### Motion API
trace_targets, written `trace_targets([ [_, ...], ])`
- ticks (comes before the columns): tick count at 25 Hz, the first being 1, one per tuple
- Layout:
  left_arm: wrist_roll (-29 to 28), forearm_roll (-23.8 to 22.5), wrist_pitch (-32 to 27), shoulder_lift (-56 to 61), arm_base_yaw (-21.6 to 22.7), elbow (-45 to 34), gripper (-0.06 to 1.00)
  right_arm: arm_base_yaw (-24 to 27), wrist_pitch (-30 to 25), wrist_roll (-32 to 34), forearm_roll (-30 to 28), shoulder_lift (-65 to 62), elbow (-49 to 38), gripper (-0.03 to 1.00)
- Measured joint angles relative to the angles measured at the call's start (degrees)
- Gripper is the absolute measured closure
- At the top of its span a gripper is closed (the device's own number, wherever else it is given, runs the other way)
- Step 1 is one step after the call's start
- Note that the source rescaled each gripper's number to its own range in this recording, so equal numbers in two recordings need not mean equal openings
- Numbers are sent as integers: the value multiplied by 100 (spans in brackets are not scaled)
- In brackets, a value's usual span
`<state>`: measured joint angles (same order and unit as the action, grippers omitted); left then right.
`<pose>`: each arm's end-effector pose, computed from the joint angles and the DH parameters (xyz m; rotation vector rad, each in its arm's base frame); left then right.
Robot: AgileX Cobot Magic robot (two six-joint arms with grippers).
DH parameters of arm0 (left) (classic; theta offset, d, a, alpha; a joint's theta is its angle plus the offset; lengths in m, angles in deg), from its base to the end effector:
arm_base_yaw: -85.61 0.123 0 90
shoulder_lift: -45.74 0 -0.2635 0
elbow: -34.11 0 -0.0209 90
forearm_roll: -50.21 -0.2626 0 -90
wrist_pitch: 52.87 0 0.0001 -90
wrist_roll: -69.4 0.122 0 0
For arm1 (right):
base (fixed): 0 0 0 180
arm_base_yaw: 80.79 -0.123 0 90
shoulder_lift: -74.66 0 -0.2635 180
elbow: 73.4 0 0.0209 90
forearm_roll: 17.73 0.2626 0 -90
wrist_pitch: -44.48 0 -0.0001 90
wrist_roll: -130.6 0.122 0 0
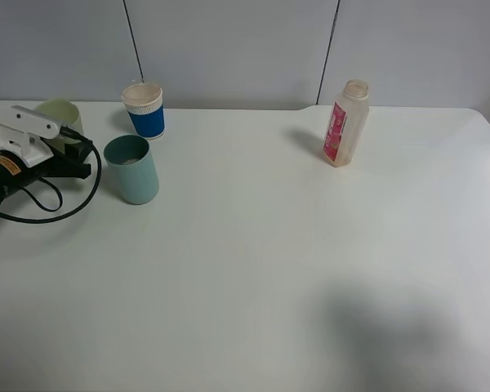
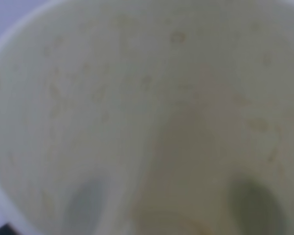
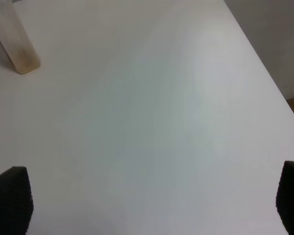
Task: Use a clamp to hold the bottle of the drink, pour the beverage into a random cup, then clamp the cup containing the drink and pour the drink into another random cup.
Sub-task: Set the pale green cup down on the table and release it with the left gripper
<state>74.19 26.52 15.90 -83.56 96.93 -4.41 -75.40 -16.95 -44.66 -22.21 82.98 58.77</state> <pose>0.3559 0.0247 0.0533 0.3145 1.7170 -0.0167 0.0526 -0.0134 0.2685 0.1854 2.0428 -0.1008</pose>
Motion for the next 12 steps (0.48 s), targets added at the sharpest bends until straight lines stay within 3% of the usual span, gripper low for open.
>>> trace_targets([
  [12,-13,68,381,-571,0,31,93,0,0,0,0,0,0,-3],
])
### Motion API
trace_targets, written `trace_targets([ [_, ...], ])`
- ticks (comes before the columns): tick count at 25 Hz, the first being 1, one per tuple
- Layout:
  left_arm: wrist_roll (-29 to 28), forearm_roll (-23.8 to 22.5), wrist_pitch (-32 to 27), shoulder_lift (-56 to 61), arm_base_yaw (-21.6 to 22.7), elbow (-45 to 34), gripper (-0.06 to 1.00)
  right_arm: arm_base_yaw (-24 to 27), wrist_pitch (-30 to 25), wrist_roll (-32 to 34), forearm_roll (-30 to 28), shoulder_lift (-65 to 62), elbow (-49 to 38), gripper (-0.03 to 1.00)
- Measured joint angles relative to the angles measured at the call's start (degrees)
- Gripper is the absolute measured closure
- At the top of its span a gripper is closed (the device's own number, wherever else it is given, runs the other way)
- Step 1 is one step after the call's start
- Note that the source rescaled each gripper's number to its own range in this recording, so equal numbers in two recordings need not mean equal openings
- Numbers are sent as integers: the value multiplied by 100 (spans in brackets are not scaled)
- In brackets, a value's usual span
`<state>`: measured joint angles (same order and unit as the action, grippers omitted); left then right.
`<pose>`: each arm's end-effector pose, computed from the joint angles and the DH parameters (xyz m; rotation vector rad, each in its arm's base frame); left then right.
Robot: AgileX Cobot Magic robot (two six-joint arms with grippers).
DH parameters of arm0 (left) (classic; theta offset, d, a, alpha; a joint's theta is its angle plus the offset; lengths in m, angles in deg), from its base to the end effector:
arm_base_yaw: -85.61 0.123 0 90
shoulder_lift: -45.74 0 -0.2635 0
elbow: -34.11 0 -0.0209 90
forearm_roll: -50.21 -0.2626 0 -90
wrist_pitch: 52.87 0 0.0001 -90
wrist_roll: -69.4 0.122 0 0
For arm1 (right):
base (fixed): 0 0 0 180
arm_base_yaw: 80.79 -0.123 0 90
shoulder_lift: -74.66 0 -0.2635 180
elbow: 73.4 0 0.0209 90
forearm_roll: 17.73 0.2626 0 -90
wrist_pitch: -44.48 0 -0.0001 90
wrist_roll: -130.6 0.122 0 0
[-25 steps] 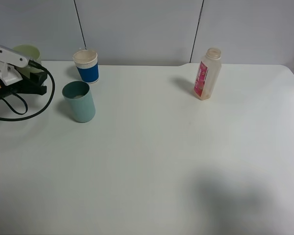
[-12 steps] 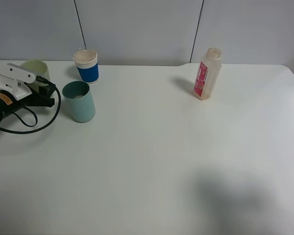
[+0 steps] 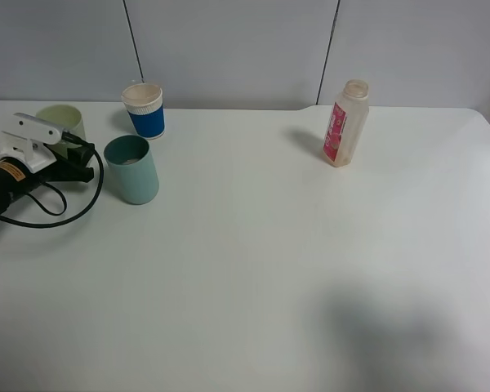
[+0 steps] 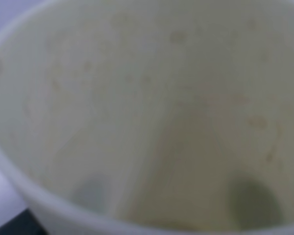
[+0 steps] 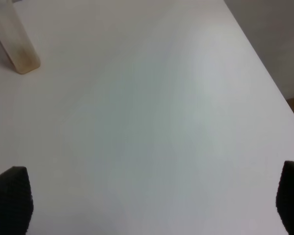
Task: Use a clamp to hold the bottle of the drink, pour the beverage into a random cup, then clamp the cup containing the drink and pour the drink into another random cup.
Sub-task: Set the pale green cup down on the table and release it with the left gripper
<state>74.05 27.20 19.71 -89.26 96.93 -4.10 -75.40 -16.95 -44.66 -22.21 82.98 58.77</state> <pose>0.3510 0.0239 0.0273 0.2819 1.7431 -0.0465 0.0526 -0.0134 0.2685 0.1854 2.0428 -0.1008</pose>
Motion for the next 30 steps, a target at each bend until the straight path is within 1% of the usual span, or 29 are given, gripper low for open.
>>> trace_targets([
  [15,-18,0,0,-12,0,14,93,0,0,0,0,0,0,-3],
  [22,-191,0,-12,-6,0,14,93,0,0,0,0,0,0,-3],
  [23,-236,0,-27,-6,0,14,92,0,0,0,0,0,0,-3],
  [24,-239,0,-80,-6,0,14,87,0,0,0,0,0,0,-3],
  [25,-239,0,-80,-6,0,14,87,0,0,0,0,0,0,-3],
  [28,-251,-39,-256,-13,0,14,69,0,0,0,0,0,0,-3],
  [29,-254,-51,-255,-13,0,14,55,0,0,0,0,0,0,-3],
  [30,-254,-51,-255,-13,0,14,55,0,0,0,0,0,0,-3],
])
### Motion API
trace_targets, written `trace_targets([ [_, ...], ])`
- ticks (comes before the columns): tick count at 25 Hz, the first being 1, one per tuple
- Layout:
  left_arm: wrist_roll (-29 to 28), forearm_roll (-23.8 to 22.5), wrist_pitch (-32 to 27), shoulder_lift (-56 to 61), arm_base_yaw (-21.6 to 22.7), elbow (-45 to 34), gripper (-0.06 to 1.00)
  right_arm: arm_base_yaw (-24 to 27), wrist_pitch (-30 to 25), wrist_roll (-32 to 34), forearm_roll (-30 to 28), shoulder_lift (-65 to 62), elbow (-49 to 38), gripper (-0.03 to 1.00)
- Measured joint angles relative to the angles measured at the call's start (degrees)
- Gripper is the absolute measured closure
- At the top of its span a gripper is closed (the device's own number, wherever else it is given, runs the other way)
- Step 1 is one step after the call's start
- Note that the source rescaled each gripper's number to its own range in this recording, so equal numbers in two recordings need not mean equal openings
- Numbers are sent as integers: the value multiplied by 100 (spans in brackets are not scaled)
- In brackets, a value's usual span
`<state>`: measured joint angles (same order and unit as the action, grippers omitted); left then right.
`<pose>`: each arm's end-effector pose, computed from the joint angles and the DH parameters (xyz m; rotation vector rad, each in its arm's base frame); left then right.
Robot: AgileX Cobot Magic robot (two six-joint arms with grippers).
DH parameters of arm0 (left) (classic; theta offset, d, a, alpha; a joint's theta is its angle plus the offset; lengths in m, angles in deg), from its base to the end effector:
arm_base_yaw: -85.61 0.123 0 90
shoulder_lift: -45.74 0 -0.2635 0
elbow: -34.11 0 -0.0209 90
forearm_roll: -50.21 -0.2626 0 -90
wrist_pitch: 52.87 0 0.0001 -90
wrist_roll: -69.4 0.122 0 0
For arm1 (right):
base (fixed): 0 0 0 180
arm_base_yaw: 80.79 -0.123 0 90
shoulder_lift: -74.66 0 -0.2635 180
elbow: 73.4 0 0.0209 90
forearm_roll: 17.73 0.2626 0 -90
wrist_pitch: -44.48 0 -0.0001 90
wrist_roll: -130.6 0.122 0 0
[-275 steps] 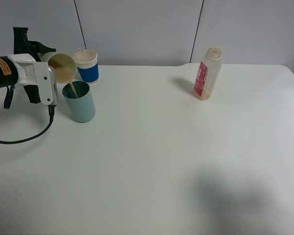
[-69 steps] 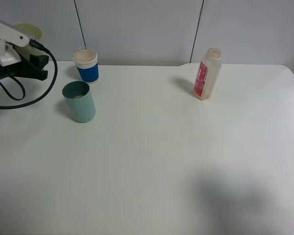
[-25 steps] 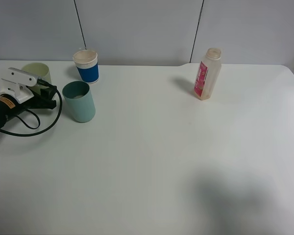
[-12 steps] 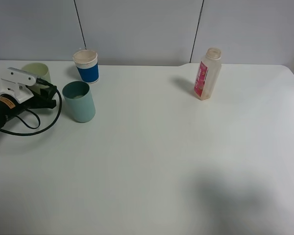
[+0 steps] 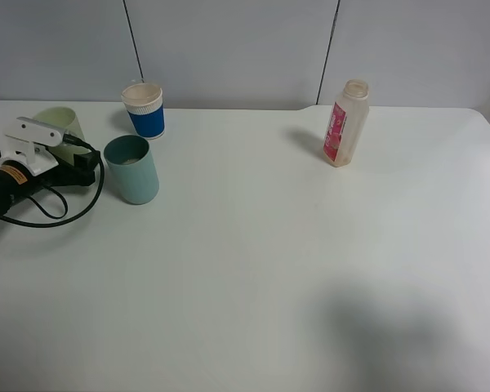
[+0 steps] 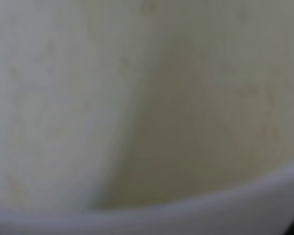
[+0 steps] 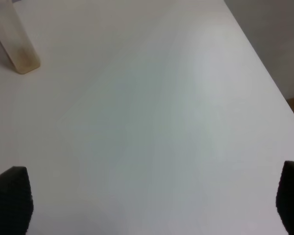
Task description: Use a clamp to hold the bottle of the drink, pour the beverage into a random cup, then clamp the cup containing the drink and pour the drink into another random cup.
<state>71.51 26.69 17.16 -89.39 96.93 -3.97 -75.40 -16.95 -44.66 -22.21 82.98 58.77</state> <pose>0.3501 0.0234 0.0216 0.2565 1.7928 -0.0806 0.0526 -0.0134 0.2685 0.1854 2.0428 -0.1008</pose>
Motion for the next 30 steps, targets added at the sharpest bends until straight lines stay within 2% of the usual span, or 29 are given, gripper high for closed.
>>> trace_targets([
  [5,0,0,-28,0,0,0,45,0,0,0,0,0,0,-3],
  [9,-211,0,-35,75,0,0,44,0,0,0,0,0,0,-3],
  [13,-870,10,-37,262,0,0,11,0,0,0,0,0,0,-3],
  [15,-957,10,-37,327,0,0,1,0,0,0,0,0,0,-3],
  [20,-1013,51,-37,527,0,-88,-5,0,0,0,0,0,0,-3],
  [30,-1025,269,-42,1116,0,-529,-5,0,0,0,0,0,0,-3],
])
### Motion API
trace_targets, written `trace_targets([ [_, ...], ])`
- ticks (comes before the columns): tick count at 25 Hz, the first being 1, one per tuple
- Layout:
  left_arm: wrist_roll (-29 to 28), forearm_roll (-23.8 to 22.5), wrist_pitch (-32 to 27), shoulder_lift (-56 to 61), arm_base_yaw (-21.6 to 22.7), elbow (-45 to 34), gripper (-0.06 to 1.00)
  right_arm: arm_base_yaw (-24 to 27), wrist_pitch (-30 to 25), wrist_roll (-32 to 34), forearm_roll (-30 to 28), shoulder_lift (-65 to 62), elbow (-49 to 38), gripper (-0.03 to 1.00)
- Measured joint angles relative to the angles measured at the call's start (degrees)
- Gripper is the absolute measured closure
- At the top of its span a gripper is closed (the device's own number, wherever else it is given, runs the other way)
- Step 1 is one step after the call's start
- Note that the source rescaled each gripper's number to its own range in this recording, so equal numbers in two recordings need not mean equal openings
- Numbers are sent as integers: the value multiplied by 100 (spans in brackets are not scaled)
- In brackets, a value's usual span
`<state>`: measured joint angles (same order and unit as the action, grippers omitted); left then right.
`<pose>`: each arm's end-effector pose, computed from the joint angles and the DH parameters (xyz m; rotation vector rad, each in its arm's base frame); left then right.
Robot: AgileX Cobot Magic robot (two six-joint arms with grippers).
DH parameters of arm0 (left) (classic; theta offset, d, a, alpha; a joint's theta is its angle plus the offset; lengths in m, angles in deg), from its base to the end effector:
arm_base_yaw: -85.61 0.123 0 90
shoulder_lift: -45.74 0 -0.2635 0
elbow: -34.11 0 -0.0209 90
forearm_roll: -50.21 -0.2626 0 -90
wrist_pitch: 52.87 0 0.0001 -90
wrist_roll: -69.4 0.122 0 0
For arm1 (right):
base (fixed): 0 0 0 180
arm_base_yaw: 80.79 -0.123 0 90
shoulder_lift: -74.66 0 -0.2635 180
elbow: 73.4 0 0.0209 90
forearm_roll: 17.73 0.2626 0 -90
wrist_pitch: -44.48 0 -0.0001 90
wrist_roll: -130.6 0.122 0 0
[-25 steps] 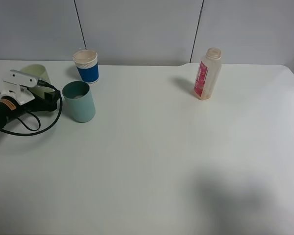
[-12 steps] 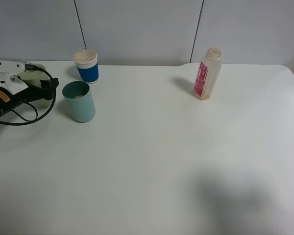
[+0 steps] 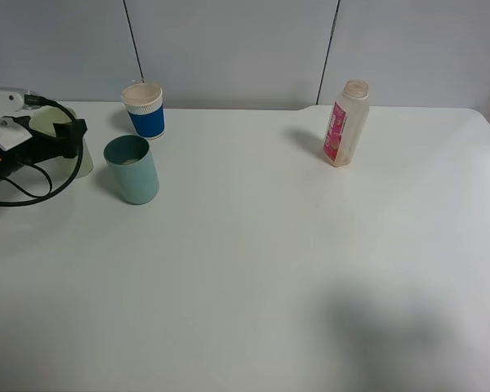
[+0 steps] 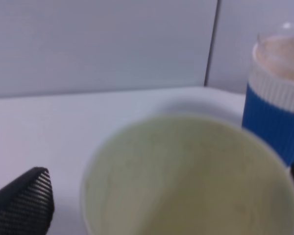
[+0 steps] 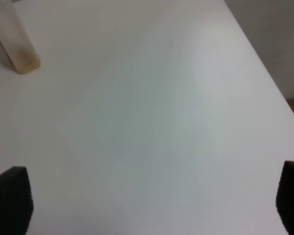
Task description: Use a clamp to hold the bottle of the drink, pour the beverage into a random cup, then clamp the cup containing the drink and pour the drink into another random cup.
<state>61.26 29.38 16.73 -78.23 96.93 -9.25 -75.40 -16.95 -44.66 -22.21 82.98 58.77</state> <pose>0.3402 0.0266 0.0718 0.0715 1.7202 -0.1549 0.0526 -0.0134 0.2685 0.1854 2.0428 -0.1008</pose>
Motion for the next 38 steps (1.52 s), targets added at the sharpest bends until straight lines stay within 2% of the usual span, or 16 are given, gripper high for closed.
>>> trace_targets([
  [15,-7,-98,6,1010,0,-24,-4,0,0,0,0,0,0,-3],
  [19,-673,-301,-133,1892,0,-31,-4,0,0,0,0,0,0,-3],
  [21,-782,-340,-298,2090,0,-36,-4,0,0,0,0,0,0,-3],
  [27,-949,-307,-1809,3383,-161,-38,-4,0,0,0,0,0,0,-3],
  [34,-959,290,-3432,4620,-597,-42,-4,0,0,0,0,0,0,-3],
  [38,-929,521,-4100,5082,-812,-42,-4,0,0,0,0,0,0,-3],
])
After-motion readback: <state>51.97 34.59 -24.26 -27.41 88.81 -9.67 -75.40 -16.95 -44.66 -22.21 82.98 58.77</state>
